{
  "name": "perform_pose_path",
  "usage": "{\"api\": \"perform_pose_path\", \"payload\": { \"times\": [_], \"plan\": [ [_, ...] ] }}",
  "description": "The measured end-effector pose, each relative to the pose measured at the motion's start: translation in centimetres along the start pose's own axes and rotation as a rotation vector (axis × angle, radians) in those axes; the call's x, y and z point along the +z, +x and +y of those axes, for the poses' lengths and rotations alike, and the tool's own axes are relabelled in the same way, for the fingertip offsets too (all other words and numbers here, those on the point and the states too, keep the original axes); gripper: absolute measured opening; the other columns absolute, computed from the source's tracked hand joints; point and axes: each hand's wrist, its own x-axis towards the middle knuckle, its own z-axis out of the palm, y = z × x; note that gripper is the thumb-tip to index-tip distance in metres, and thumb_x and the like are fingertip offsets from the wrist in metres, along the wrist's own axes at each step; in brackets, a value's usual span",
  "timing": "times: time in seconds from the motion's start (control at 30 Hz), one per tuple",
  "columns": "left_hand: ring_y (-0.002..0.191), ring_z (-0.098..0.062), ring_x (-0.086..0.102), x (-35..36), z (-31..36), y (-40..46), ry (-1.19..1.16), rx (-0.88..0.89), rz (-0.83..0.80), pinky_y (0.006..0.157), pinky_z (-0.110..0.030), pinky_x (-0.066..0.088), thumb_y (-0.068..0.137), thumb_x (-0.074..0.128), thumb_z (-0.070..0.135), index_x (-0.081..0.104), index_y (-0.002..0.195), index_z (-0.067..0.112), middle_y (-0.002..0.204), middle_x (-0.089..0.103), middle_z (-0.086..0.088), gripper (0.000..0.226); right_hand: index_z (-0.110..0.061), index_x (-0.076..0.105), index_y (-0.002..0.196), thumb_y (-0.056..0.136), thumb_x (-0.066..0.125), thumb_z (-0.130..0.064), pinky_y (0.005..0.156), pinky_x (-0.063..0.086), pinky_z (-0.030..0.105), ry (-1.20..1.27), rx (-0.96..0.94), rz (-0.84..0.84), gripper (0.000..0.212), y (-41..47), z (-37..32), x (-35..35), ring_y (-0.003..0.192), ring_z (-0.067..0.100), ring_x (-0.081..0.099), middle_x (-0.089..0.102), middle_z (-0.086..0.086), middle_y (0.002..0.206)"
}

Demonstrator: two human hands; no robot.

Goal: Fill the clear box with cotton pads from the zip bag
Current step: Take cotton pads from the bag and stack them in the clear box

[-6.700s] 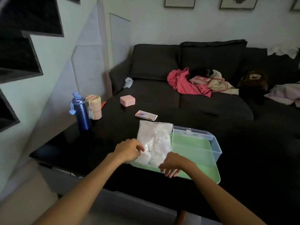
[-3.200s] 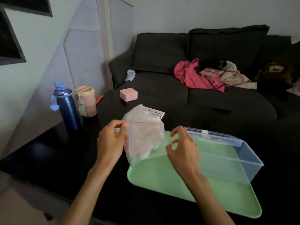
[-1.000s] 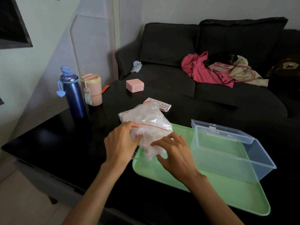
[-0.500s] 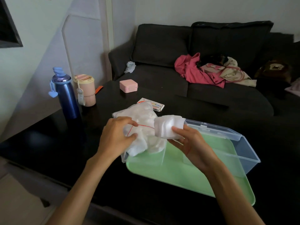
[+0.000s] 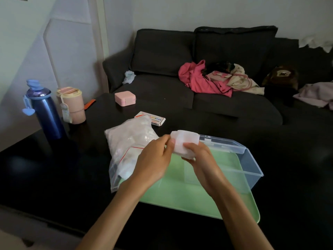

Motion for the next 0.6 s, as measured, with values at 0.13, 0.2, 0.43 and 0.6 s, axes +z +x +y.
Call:
{"api": "perform_pose_path", "payload": {
  "times": [0.13,0.2,0.43,0.6],
  "plan": [
    [0.084,-0.021,0.06,1.0,0.3,0.6,-0.063,0.017,0.003,0.074,-0.037,0.047,0.099,0.039,0.031,0.064,0.096,0.022,0.085,0.067,0.0,0.027,-0.016,0.049,0.11,0.096,0.04,-0.01,0.054,0.041,0.004,-0.272,-0.066,0.112,0.017,1.0,-0.1,-0.4,0.078,0.002,0.052,0.056,-0.002,0.095],
    [0.096,-0.018,0.063,1.4,0.5,0.8,-0.235,-0.072,-0.041,0.084,-0.037,0.05,0.1,0.039,0.031,0.066,0.105,0.024,0.097,0.069,0.003,0.029,-0.012,0.055,0.109,0.095,0.044,-0.009,0.059,0.043,0.01,-0.343,-0.116,0.204,0.018,1.5,-0.8,-2.5,0.077,0.005,0.053,0.059,0.001,0.095],
    [0.096,-0.033,0.064,4.1,2.2,1.0,-0.006,-0.183,-0.249,0.091,-0.04,0.047,0.098,0.039,0.036,0.054,0.103,0.017,0.12,0.062,-0.014,0.025,-0.007,0.06,0.1,0.09,0.051,-0.006,0.071,0.046,0.028,-0.808,0.278,0.08,0.014,2.8,-1.2,-10.2,0.079,0.017,0.055,0.059,0.009,0.093],
    [0.062,-0.013,0.066,3.9,1.5,0.4,0.077,-0.203,-0.259,0.075,-0.029,0.054,0.091,0.052,0.042,0.068,0.106,0.021,0.08,0.074,0.002,0.03,-0.007,0.062,0.092,0.09,0.057,-0.011,0.071,0.052,0.025,-0.582,0.523,-0.115,0.008,1.8,-2.0,-11.4,0.081,0.018,0.06,0.063,0.009,0.093]
  ]
}}
